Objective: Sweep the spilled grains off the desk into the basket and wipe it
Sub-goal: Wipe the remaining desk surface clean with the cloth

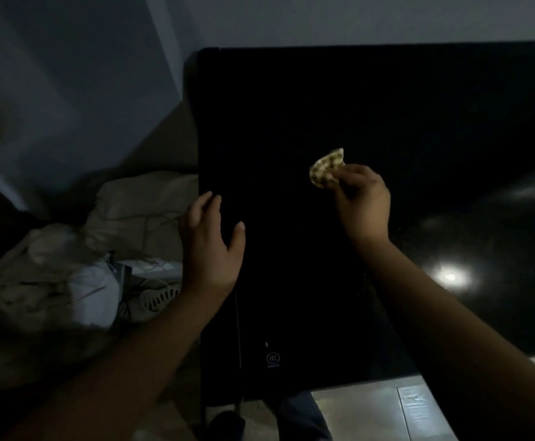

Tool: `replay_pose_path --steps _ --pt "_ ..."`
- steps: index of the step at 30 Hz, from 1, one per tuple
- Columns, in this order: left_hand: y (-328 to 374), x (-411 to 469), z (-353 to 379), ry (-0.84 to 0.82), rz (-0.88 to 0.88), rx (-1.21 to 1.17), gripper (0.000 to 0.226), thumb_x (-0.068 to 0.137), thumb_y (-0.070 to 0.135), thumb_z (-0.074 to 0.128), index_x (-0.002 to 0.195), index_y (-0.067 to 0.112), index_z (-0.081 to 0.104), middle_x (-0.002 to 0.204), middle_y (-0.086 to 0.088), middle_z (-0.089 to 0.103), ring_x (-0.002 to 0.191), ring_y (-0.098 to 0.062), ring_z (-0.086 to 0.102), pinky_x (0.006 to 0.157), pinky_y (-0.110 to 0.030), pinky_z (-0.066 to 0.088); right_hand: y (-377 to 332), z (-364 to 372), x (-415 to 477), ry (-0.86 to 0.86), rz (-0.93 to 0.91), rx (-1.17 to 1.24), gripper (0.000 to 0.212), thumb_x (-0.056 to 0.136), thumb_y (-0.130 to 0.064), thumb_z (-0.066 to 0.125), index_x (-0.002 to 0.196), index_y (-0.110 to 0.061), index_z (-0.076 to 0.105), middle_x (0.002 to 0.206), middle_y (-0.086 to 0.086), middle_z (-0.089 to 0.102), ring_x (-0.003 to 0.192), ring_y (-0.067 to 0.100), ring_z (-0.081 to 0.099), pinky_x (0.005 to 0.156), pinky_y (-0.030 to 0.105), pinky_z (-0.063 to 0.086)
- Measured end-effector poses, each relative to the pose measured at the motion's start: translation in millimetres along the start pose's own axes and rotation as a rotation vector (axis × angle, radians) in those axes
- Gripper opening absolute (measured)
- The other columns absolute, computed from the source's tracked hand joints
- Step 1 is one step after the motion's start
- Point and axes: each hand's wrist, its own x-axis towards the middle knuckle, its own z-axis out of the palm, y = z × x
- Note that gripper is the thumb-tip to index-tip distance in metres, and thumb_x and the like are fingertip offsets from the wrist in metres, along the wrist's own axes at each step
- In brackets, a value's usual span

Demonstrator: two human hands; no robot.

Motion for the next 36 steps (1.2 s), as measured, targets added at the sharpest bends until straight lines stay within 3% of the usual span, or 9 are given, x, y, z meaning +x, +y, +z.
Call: replay_pose_path --steps 4,8,12,14,17,22,25,30,36 --pt "-5.5 -14.6 0.3 0.006 -0.008 0.045 0.052 0.094 0.027 0.055 0.139 0.003 0.043 0.147 -0.009 0.033 0.133 -0.027 0.029 0.107 -0.025 0.025 -7.8 6.9 -62.0 -0.030 -0.067 0.019 0.026 0.088 -0.014 0.066 0.112 -0.025 0.069 0.118 -0.005 0.062 0.109 0.013 0.056 0.095 0.036 0.048" --pt "-8.4 -16.7 0.6 0.025 0.013 0.095 0.052 0.095 0.030 0.052 0.141 0.009 0.042 0.148 -0.004 0.033 0.133 -0.024 0.029 0.105 -0.023 0.026 -25.5 4.5 -121.1 -0.084 -0.160 0.015 0.029 0.084 -0.012 0.069 0.111 -0.023 0.069 0.117 -0.004 0.063 0.106 0.012 0.058 0.089 0.037 0.051" --pt "-9.0 -16.0 3.9 0.029 0.027 0.110 0.050 0.096 0.030 0.050 0.140 0.007 0.042 0.148 -0.005 0.033 0.132 -0.026 0.030 0.105 -0.027 0.029 -32.2 -18.7 -100.0 -0.109 -0.019 0.173 0.026 0.089 -0.012 0.064 0.109 -0.028 0.068 0.113 -0.016 0.062 0.106 0.006 0.060 0.092 0.039 0.052" --pt "-10.3 -15.1 4.0 0.022 0.026 0.111 0.051 0.096 0.032 0.047 0.140 0.006 0.043 0.149 -0.005 0.033 0.132 -0.028 0.031 0.107 -0.032 0.032 -27.2 -23.4 -80.5 -0.015 0.007 0.128 0.026 0.090 -0.014 0.063 0.110 -0.031 0.066 0.112 -0.019 0.060 0.107 0.006 0.059 0.095 0.040 0.051" --pt "-10.8 -15.4 4.6 0.024 0.024 0.117 0.054 0.095 0.035 0.042 0.140 0.007 0.042 0.149 -0.004 0.032 0.133 -0.028 0.030 0.107 -0.039 0.035 -16.9 -17.1 -76.6 -0.035 0.059 0.042 0.027 0.090 -0.018 0.063 0.110 -0.037 0.061 0.109 -0.022 0.056 0.108 0.003 0.055 0.098 0.037 0.049" --pt "-7.8 -16.2 4.7 0.037 0.021 0.154 0.050 0.097 0.028 0.047 0.141 0.006 0.040 0.150 -0.004 0.030 0.135 -0.027 0.027 0.107 -0.032 0.031 -28.1 -3.0 -146.0 -0.018 -0.046 -0.015 0.029 0.086 -0.012 0.067 0.110 -0.027 0.069 0.112 -0.009 0.063 0.103 0.010 0.057 0.089 0.032 0.050" --pt "-7.7 -16.7 4.0 0.031 0.032 0.149 0.050 0.097 0.028 0.048 0.141 0.006 0.041 0.149 -0.005 0.031 0.134 -0.027 0.029 0.105 -0.029 0.030 -35.7 -11.2 -167.3 -0.100 -0.037 0.049 0.023 0.086 -0.019 0.064 0.107 -0.029 0.069 0.111 -0.014 0.063 0.101 0.006 0.059 0.084 0.031 0.053" --pt "-10.2 -16.4 5.7 0.041 0.029 0.128 0.050 0.096 0.027 0.048 0.140 0.006 0.041 0.149 -0.005 0.032 0.134 -0.027 0.032 0.107 -0.030 0.032 -21.7 -29.0 -145.7 0.164 0.069 0.064 0.024 0.087 -0.013 0.068 0.108 -0.026 0.070 0.107 -0.015 0.063 0.101 0.007 0.062 0.088 0.034 0.054" --pt "-7.4 -17.5 2.1 0.040 0.044 0.150 0.049 0.096 0.025 0.049 0.139 0.003 0.043 0.147 -0.009 0.035 0.130 -0.032 0.032 0.105 -0.036 0.033 -17.1 -8.1 -195.0 0.144 0.021 -0.057 0.027 0.087 -0.015 0.066 0.113 -0.021 0.069 0.120 -0.005 0.063 0.114 0.008 0.055 0.095 0.026 0.048"
